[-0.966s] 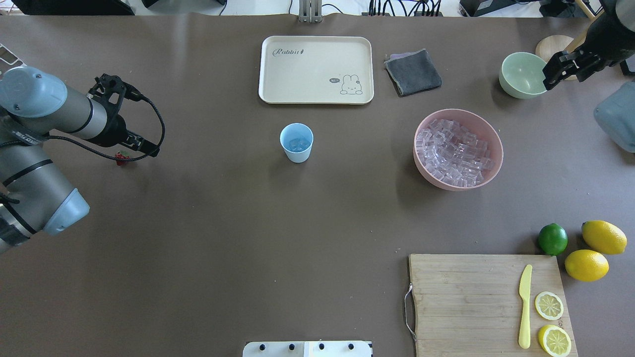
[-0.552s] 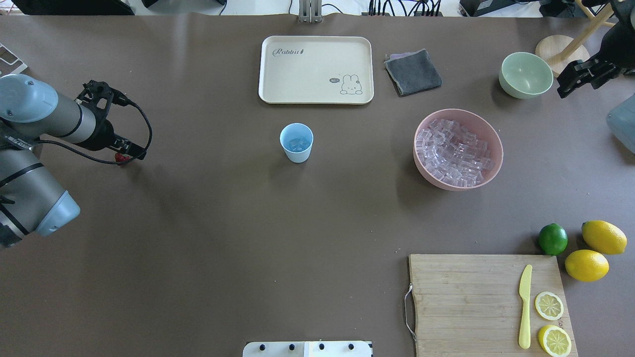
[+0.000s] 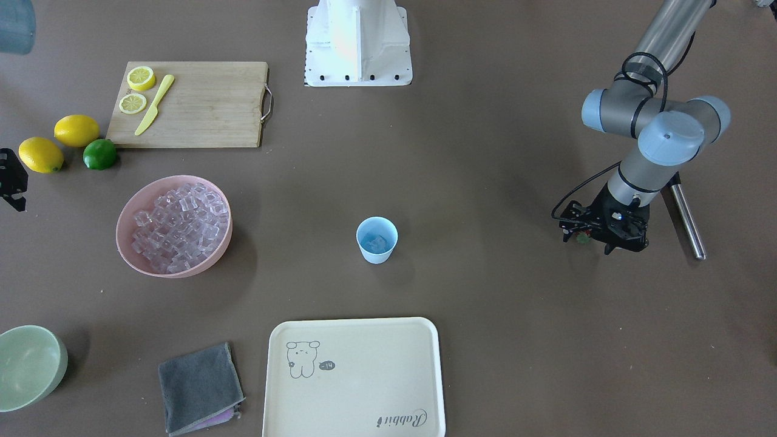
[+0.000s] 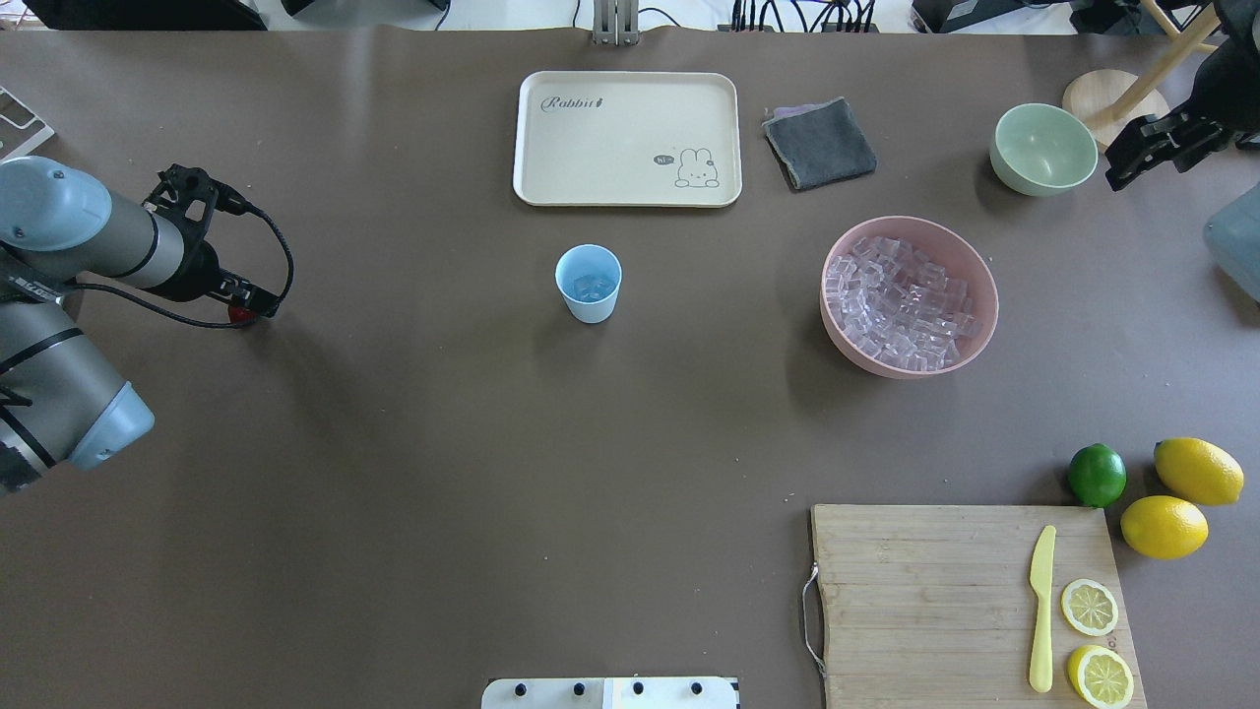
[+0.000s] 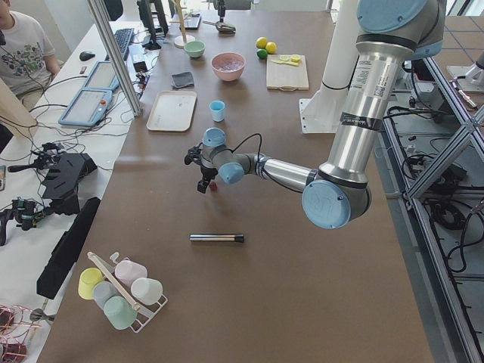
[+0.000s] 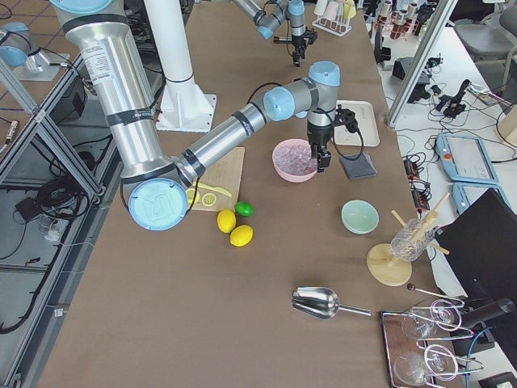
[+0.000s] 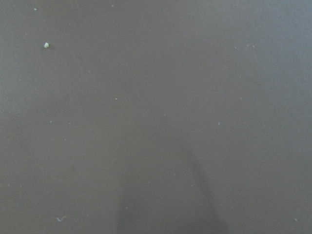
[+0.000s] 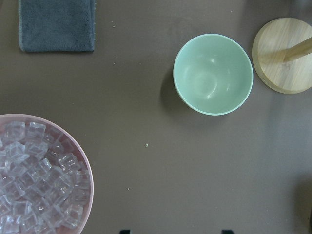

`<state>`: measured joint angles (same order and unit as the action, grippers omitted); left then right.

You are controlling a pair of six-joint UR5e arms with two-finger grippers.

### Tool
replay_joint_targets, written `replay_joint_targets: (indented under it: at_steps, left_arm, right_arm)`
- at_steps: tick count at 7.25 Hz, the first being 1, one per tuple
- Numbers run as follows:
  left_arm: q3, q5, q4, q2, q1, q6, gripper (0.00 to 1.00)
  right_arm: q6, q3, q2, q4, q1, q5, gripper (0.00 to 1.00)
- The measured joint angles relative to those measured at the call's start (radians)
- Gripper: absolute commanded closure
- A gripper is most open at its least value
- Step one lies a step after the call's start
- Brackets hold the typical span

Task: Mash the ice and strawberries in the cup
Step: 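Lower the left gripper onto the red strawberry and close on it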

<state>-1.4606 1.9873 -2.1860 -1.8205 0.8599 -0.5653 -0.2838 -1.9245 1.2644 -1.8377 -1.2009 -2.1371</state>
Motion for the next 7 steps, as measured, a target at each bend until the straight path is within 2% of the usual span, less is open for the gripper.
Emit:
replay_joint_targets:
  at_steps: [1, 3, 5, 6, 7]
  left_arm:
    - [0.0, 0.0, -0.006, 0.001, 0.0, -0.002, 0.31]
    - [-0.005, 0.003, -0.007, 0.002, 0.001, -0.003, 0.29]
    - [-0.025, 0.005, -0.006, 0.013, 0.003, -0.003, 0.43]
    - [-0.04, 0.005, -0.003, 0.023, 0.003, -0.004, 0.44]
    - [-0.045, 0.002, 0.0, 0.028, 0.002, -0.005, 0.49]
  right_arm:
    - [-0.004, 0.0, -0.002, 0.0, 0.001, -0.001, 0.3]
    - [-0.011, -0.001, -0.003, -0.001, 0.002, -0.001, 0.3]
    - [-0.039, -0.004, -0.004, 0.0, 0.005, -0.001, 0.3]
    - [-0.048, -0.005, -0.005, 0.0, 0.007, -0.001, 0.3]
    - [-0.05, -0.004, -0.005, 0.0, 0.008, -0.001, 0.3]
